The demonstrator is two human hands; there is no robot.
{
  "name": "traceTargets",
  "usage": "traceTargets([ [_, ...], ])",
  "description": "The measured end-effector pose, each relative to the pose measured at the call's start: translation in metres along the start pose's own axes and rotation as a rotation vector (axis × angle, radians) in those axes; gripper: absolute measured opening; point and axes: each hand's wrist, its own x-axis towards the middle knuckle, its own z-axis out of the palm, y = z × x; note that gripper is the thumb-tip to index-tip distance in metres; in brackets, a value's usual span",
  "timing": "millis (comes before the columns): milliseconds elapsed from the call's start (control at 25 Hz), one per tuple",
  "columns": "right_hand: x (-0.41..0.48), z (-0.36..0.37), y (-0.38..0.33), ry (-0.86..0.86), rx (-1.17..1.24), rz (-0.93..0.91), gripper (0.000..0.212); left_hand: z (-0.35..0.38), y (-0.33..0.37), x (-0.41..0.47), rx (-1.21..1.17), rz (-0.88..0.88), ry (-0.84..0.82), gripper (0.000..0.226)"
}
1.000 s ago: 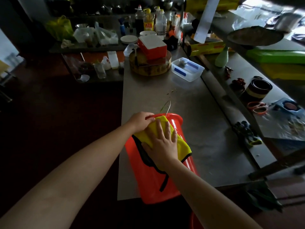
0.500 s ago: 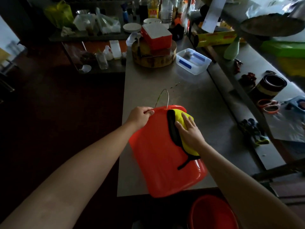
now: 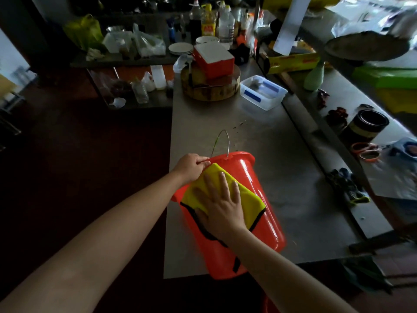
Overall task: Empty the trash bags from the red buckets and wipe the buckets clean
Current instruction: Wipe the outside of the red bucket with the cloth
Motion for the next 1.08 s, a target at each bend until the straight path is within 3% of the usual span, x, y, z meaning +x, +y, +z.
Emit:
traceTargets([
  [160, 0.001, -0.008, 0.064, 0.029, 0.192, 0.163, 0.065, 0.0, -0.006, -0.001, 0.013, 0.01, 0.011, 0.036],
  [280, 0.012, -0.005, 0.115, -0.08, 0.625, 0.457, 0.067, -0.002, -0.008, -0.002, 0.033, 0.015, 0.011, 0.038],
  [360, 0.019, -0.003, 0.129, -0.132, 0.792, 0.559, 0.067, -0.005, -0.002, -0.004, 0.111, 0.036, -0.006, 0.04],
  [440, 0.013, -0.004, 0.121, -0.121, 0.74, 0.534, 0.069, -0.011, 0.005, -0.002, 0.228, 0.047, -0.058, 0.039],
  [600, -0.019, -0.007, 0.059, -0.004, 0.256, 0.31, 0.066, -0.032, 0.013, 0.011, 0.417, 0.025, -0.198, 0.036],
  [800, -0.029, 0.02, -0.016, 0.042, -0.065, -0.056, 0.063, -0.046, 0.022, 0.014, 0.283, -0.015, -0.312, 0.037],
  [960, -0.022, 0.007, 0.005, 0.071, -0.007, -0.071, 0.062, -0.047, 0.017, 0.013, 0.244, -0.03, -0.308, 0.03],
  [1080, -0.016, -0.007, 0.059, 0.026, 0.169, 0.145, 0.065, -0.048, 0.015, 0.012, 0.224, -0.039, -0.31, 0.028],
])
